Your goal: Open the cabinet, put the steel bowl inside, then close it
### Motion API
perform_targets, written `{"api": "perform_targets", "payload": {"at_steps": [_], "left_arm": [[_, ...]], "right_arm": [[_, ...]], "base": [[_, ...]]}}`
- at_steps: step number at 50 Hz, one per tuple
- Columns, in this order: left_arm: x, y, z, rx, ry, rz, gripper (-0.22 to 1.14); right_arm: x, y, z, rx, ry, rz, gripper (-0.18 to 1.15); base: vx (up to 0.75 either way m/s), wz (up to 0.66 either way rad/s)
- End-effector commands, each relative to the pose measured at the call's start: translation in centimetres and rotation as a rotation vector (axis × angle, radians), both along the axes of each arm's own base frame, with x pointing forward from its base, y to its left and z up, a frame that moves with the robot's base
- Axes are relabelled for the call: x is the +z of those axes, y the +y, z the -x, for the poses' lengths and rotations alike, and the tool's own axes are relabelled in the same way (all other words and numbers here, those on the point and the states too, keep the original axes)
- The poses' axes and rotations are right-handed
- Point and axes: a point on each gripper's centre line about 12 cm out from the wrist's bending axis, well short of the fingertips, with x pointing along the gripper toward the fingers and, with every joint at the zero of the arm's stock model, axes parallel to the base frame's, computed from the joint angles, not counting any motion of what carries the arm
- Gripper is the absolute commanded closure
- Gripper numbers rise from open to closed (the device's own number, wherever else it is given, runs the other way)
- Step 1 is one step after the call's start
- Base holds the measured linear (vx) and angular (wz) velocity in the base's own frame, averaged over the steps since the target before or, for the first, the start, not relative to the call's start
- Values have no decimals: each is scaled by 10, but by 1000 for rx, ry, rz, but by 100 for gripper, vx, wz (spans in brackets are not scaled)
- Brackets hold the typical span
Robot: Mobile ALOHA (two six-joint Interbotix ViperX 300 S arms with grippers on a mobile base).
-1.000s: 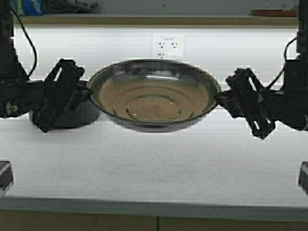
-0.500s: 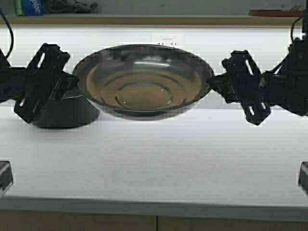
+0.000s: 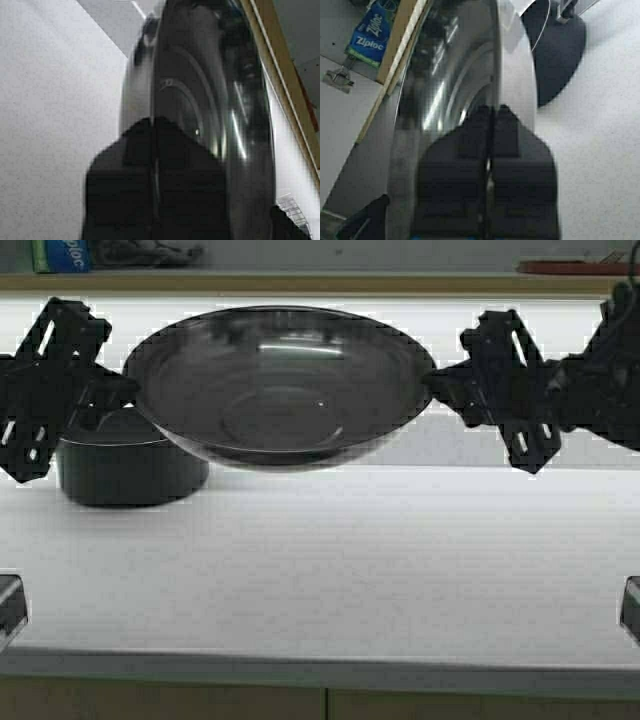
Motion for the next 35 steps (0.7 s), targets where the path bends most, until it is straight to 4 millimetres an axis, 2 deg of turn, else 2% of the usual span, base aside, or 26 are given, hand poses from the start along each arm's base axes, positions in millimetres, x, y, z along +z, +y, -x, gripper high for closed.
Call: {"api": "perform_targets", "payload": {"at_steps": [1,13,21,35], "left_arm": [[8,-2,6,-20,-12,37,89],[16,3,16,-20,-33,63,89],[25,2,14,-22,-71,92,89],[38,-2,10,-35,-115,106,89]], "right_arm": [[21,18,12,84,-31,-17,90],[30,20,15,97,-32,-12,90],[33,17,21,98,-35,-15,90],[53,17,21,98,-78,-48,90]], "base": [[0,0],[0,0],[-1,0],[-1,-1]]}}
